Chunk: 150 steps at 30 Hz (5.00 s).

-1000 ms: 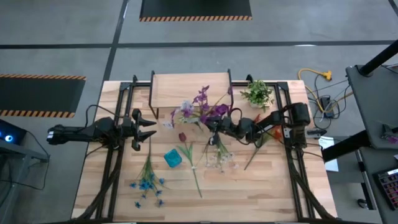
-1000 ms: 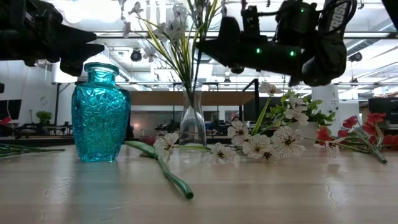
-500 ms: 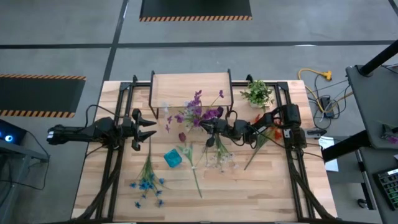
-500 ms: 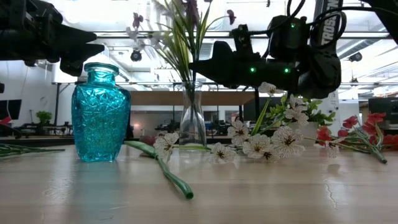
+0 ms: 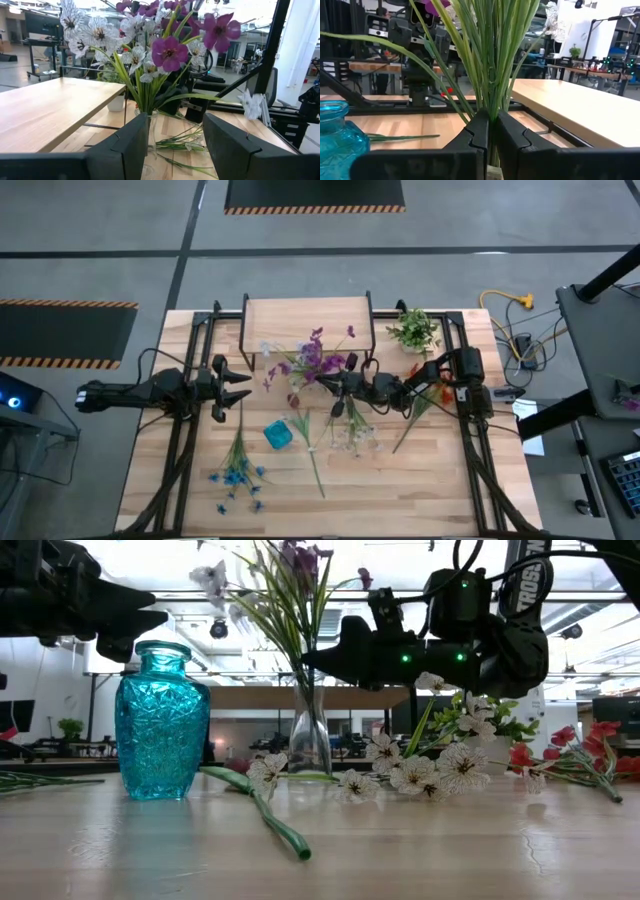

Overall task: Pick and place flowers into a vace then onto a shelf
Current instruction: Put the purple flowers into the transparent vase, then put the orange flowers into the transparent vase

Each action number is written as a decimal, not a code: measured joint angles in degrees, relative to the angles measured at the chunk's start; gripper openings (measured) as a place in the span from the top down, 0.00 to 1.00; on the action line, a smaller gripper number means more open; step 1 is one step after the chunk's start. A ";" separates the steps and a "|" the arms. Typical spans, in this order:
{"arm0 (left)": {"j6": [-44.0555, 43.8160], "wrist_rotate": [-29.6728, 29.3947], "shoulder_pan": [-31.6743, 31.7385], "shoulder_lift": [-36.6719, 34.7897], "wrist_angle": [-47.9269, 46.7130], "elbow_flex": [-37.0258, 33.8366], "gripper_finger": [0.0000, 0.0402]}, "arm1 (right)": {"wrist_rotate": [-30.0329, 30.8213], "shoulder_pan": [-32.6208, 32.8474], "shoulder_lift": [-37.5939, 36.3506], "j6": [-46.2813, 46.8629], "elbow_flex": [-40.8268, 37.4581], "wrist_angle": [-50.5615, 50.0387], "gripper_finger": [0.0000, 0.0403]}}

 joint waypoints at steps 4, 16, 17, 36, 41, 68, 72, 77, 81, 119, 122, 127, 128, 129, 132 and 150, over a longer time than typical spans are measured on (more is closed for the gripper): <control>0.02 0.02 0.00 0.00 0.00 0.00 0.57 | 0.02 -0.02 -0.04 0.60 0.00 0.04 0.97; 0.02 0.00 0.00 0.00 0.00 0.00 0.57 | 0.07 0.07 -0.63 0.15 -0.04 0.02 0.75; 0.01 0.01 0.00 0.00 0.00 0.00 0.57 | 0.10 0.15 -0.77 0.15 -0.07 -0.11 0.73; 0.02 0.01 0.00 0.00 -0.02 0.00 0.57 | 0.09 0.56 -27.22 1.66 0.11 -46.04 0.43; 0.02 0.01 0.00 -0.01 -0.01 0.00 0.57 | 0.09 0.57 -33.50 1.27 0.26 -56.77 0.42; 0.02 0.02 0.00 0.00 -0.02 0.00 0.57 | 0.21 0.62 -47.69 49.24 0.39 -107.83 0.45; 0.02 0.02 0.00 0.00 -0.02 0.00 0.57 | 1.66 1.53 -47.69 56.17 0.39 -113.59 0.45; 0.02 0.02 -0.01 0.00 -0.02 0.00 0.57 | 6.46 3.09 -47.69 62.64 0.39 -116.98 0.45; 0.02 0.02 -0.01 0.00 -0.02 0.00 0.57 | 7.46 5.36 -47.69 69.18 0.39 -121.49 0.45; 0.02 0.05 0.00 0.00 -0.43 0.00 0.57 | 3.02 30.91 -31.63 124.29 4.33 -145.79 0.45; 0.02 0.04 -0.01 0.00 -0.42 0.00 0.57 | 3.93 30.91 -29.20 127.15 4.35 -144.91 0.45; 0.02 0.07 -0.02 0.00 -0.44 0.00 0.57 | 5.59 30.57 -25.44 130.21 4.35 -144.29 0.45; 0.02 0.05 0.00 0.02 -0.44 0.00 0.57 | 6.11 30.52 -24.72 131.13 4.35 -143.81 0.45; 0.02 0.07 -0.02 0.02 -0.43 0.00 0.57 | 6.36 30.35 -23.95 131.91 4.37 -143.43 0.45; 0.02 0.07 -0.02 0.02 -0.44 0.00 0.57 | 6.45 29.94 -21.98 132.17 4.37 -142.40 0.44; 0.02 0.06 -0.02 0.02 -0.44 0.00 0.57 | 5.42 29.18 -21.07 126.84 4.39 -141.51 0.70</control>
